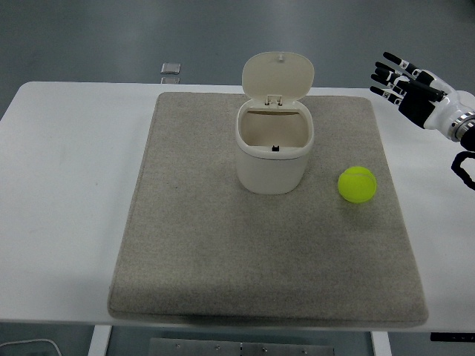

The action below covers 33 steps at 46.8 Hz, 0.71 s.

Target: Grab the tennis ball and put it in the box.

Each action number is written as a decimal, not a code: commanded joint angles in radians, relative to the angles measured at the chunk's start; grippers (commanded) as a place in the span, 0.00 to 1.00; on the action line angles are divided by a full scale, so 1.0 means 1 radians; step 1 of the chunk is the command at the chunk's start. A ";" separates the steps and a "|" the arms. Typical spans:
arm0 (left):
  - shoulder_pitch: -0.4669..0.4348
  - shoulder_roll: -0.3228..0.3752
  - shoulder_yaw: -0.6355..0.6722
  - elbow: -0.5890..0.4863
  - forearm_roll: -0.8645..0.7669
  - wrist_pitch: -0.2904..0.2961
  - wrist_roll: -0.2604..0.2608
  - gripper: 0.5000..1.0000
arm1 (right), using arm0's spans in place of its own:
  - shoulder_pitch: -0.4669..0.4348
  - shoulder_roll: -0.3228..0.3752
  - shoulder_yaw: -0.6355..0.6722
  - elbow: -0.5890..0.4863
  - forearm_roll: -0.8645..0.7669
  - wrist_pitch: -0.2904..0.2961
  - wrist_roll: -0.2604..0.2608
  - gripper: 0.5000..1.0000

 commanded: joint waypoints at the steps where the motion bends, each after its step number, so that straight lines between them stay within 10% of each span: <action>1: 0.002 0.000 0.000 0.001 0.000 0.000 -0.001 0.98 | 0.000 -0.001 0.004 0.001 0.000 0.001 0.001 0.84; 33: -0.003 0.000 0.000 0.002 0.000 0.000 0.000 0.98 | 0.006 -0.012 0.007 -0.002 -0.002 0.009 0.001 0.84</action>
